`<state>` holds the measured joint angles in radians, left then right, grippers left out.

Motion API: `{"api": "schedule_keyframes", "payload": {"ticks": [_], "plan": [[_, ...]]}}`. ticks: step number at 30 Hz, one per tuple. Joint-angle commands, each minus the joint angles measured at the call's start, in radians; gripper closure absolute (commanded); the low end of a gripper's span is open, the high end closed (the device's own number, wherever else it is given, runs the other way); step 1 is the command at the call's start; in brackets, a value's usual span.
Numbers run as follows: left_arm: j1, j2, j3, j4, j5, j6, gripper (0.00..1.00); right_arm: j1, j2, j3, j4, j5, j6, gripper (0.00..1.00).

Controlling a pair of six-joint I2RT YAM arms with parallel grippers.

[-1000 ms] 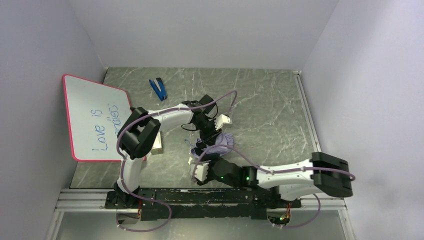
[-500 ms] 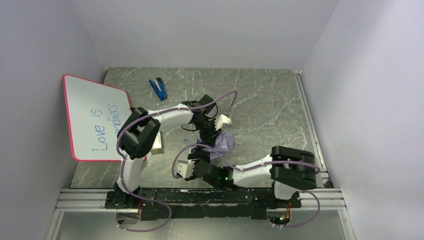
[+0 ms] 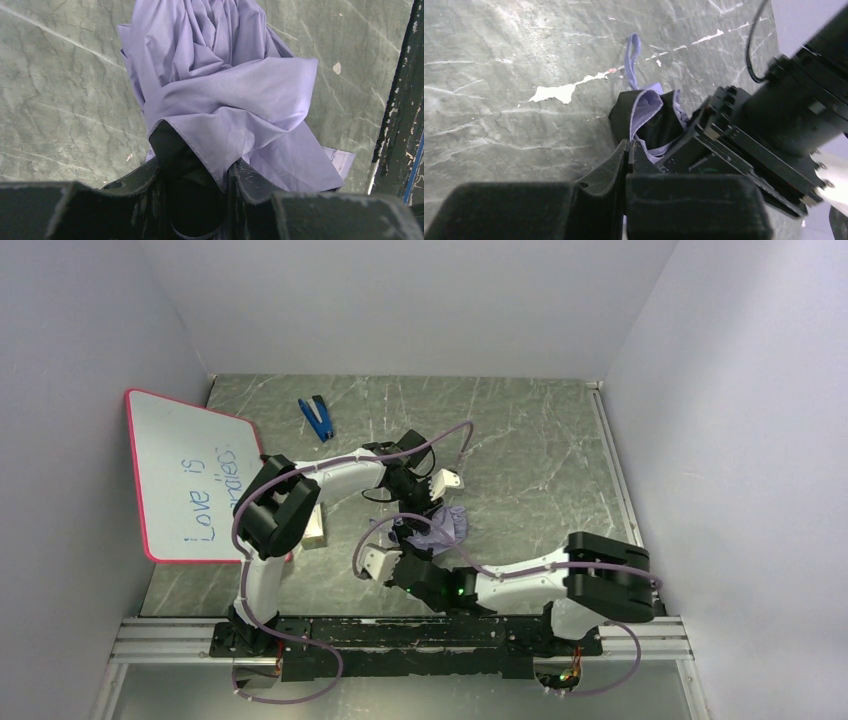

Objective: Put away the umbrella

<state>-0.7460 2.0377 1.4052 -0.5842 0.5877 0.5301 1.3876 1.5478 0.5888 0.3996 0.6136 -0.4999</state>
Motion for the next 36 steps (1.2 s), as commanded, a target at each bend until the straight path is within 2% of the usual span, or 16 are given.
{"api": "schedule_keyframes", "payload": {"ticks": [1, 5, 9, 14, 18, 25, 36], "plan": [[0.048, 0.090, -0.064, 0.007, -0.305, 0.036, 0.95, -0.001, -0.127, 0.003, -0.143, -0.009, 0.179, 1.00], [0.050, 0.091, -0.063, 0.010, -0.307, 0.033, 0.95, -0.002, -0.246, -0.017, -0.255, 0.017, 0.357, 1.00], [0.051, 0.096, -0.056, 0.006, -0.309, 0.028, 0.95, -0.005, -0.292, 0.018, -0.430, 0.039, 0.547, 1.00], [0.051, 0.093, -0.058, 0.011, -0.323, 0.021, 0.95, -0.027, -0.294, 0.048, -0.555, -0.027, 0.721, 1.00], [0.055, 0.083, -0.062, 0.017, -0.327, 0.019, 0.95, -0.118, -0.275, 0.100, -0.691, -0.123, 0.867, 1.00], [0.057, 0.070, -0.072, 0.030, -0.331, 0.017, 0.95, -0.330, -0.309, 0.086, -0.740, -0.247, 1.034, 1.00], [0.063, 0.067, -0.073, 0.040, -0.345, 0.007, 0.95, -0.446, -0.366, -0.005, -0.743, -0.374, 1.268, 1.00]]}}
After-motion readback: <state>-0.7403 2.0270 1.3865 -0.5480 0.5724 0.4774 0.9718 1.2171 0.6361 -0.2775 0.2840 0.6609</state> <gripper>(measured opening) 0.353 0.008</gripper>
